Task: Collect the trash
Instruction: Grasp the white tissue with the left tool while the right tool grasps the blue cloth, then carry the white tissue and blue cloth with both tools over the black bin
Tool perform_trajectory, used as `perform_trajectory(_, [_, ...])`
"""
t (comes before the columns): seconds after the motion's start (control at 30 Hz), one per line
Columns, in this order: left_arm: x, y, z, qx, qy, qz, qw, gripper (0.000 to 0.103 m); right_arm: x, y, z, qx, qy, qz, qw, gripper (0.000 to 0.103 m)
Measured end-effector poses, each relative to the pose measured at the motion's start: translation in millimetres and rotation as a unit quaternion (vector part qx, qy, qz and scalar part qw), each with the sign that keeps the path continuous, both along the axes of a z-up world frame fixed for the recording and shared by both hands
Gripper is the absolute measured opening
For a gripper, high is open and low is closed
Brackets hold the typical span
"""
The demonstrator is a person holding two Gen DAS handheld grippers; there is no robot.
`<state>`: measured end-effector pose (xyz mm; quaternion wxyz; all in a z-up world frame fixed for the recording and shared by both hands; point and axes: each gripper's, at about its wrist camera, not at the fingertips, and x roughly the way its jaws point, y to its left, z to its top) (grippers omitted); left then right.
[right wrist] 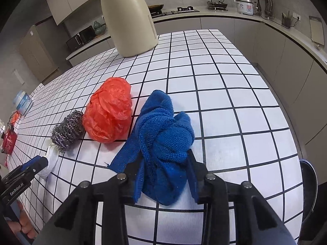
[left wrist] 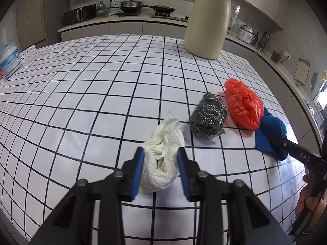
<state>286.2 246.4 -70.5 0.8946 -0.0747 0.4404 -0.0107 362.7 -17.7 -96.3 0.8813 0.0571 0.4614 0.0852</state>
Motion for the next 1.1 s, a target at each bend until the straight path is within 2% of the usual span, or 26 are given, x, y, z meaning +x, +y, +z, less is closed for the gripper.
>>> perform_trajectory(0.03, [-0.9, -0.3, 0.7, -0.003, -0.001, -0.001, 1.0000, 0.025, -0.1, -0.3, 0.0, 0.000, 0.000, 0.002, 1.000, 0.035])
perform_trajectory(0.1, [-2.6, -1.5, 2.6, -0.006, -0.002, -0.002, 1.0000, 0.008, -1.8, -1.1, 0.6, 0.001, -0.001, 0.003, 1.000, 0.028])
perform_trajectory(0.23, [-7.2, -5.3, 6.8, -0.013, -0.007, -0.006, 0.9999, 0.008, -7.3, -7.6, 4.4, 0.022, -0.008, 0.000, 1.000, 0.026])
perform_trajectory(0.37, [-10.4, -12.6, 6.1, -0.006, 0.002, -0.007, 1.0000, 0.009, -12.1, -8.2, 5.4, 0.018, -0.005, 0.012, 1.000, 0.026])
perform_trajectory(0.43, [-10.3, -14.0, 3.0, -0.005, 0.011, -0.005, 0.9999, 0.016, -13.7, -9.1, 3.8, 0.024, 0.000, 0.016, 1.000, 0.027])
perform_trajectory(0.47, [-9.9, -15.0, 1.6, -0.002, 0.014, -0.001, 0.9999, 0.027, -14.3, -8.8, 3.2, 0.020, 0.002, 0.018, 1.000, 0.028])
perform_trajectory(0.5, [-9.1, -16.0, 0.0, 0.001, 0.019, 0.001, 0.9998, 0.044, -15.5, -8.7, 2.7, 0.019, 0.002, 0.021, 1.000, 0.030])
perform_trajectory(0.57, [-9.9, -18.0, -1.8, 0.004, 0.021, 0.004, 0.9998, 0.057, -17.1, -9.7, 2.5, 0.018, 0.000, 0.018, 1.000, 0.031])
perform_trajectory(0.67, [-10.2, -21.3, -4.4, 0.002, 0.019, -0.006, 0.9998, 0.057, -15.3, -9.3, 0.8, 0.020, 0.005, 0.021, 1.000, 0.036])
perform_trajectory(0.73, [-9.6, -21.0, -8.4, -0.005, 0.026, -0.008, 0.9996, 0.052, -13.5, -8.6, -0.6, 0.019, 0.005, 0.020, 1.000, 0.037])
perform_trajectory(0.8, [-9.6, -21.0, -10.3, 0.000, 0.028, -0.009, 0.9996, 0.036, -13.0, -7.1, -0.6, 0.016, 0.003, 0.019, 1.000, 0.037])
perform_trajectory(0.83, [-10.1, -20.3, -10.1, 0.001, 0.026, -0.010, 0.9996, 0.032, -13.3, -6.4, -0.4, 0.015, 0.003, 0.019, 1.000, 0.037])
perform_trajectory(0.87, [-10.9, -19.1, -9.8, -0.002, 0.024, -0.011, 0.9996, 0.021, -13.3, -5.8, -0.2, 0.013, 0.003, 0.018, 1.000, 0.037])
perform_trajectory(1.0, [-14.4, -17.0, -2.7, -0.012, 0.010, -0.011, 0.9998, 0.018, -15.0, -6.9, 0.2, 0.016, -0.002, 0.016, 1.000, 0.028])
perform_trajectory(1.1, [-16.3, -21.6, 7.6, -0.017, -0.006, -0.014, 0.9997, 0.018, -19.0, -10.4, 3.8, 0.025, -0.013, 0.011, 1.000, 0.027])
